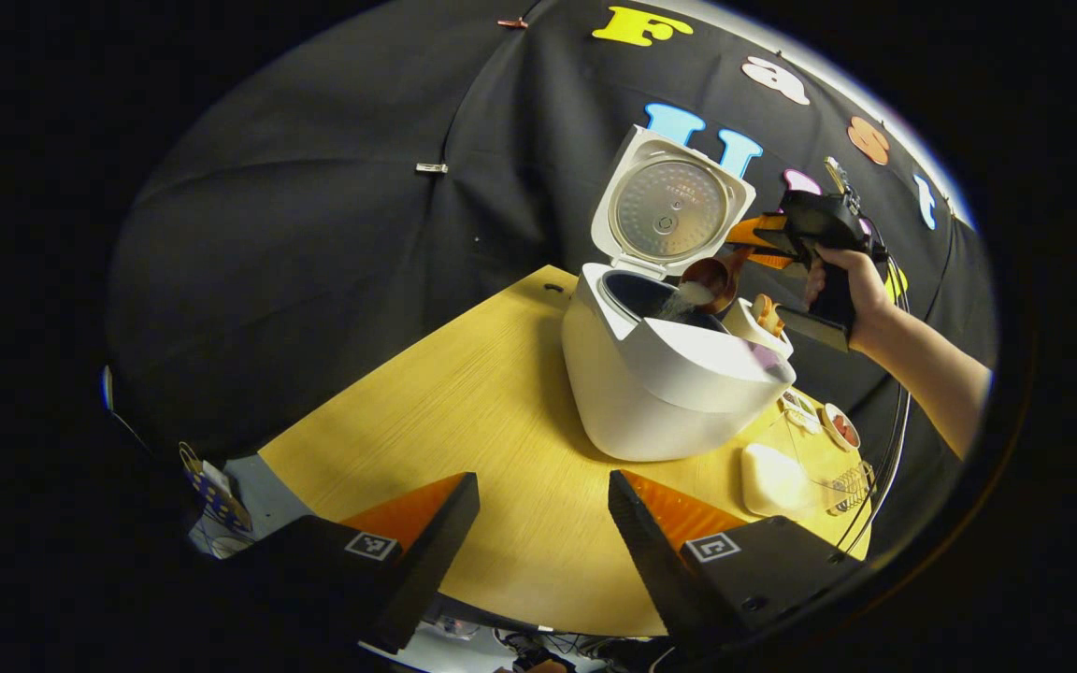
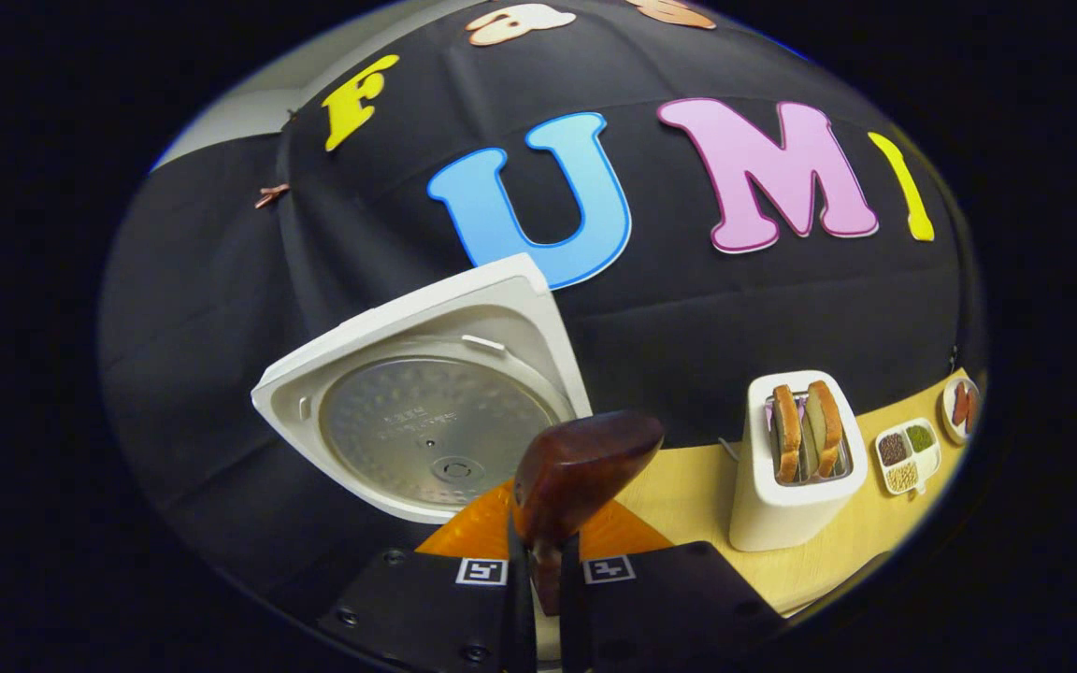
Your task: Close the left gripper, press the button to open the rice cooker; take a wooden spoon from the chopstick holder with the right hand, scoop a spoonful of rice and pour it into the rice cooker, then put the wooden spoon back into the chopstick holder.
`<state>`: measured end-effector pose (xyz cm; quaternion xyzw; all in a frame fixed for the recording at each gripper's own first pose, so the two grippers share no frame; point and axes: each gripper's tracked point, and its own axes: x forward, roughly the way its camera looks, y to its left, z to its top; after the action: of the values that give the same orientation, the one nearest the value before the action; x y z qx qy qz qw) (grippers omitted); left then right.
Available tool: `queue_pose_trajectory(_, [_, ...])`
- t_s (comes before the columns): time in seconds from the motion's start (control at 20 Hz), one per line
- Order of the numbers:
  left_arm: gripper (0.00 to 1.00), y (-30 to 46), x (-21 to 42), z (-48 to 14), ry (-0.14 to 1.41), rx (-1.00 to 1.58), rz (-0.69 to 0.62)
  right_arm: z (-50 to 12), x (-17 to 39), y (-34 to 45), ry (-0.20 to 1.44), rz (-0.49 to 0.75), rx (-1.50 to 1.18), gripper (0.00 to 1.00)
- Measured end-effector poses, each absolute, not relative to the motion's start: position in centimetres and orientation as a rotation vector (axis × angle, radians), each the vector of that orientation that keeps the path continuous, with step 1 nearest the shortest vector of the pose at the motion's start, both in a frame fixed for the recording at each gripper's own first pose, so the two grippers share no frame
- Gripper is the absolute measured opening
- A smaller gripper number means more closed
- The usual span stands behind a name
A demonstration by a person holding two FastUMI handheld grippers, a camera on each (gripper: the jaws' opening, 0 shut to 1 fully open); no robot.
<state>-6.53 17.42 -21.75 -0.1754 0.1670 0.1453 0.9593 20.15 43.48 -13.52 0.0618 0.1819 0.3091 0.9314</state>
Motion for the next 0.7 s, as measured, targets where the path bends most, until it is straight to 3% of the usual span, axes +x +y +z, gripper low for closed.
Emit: queue_pose_trajectory(0.7, [0.96,14.4,-6.8,-21.5,0.328,-0.378,0.238,-17.5,13.0,46.3,0.375,0.914,-0.215,0.14])
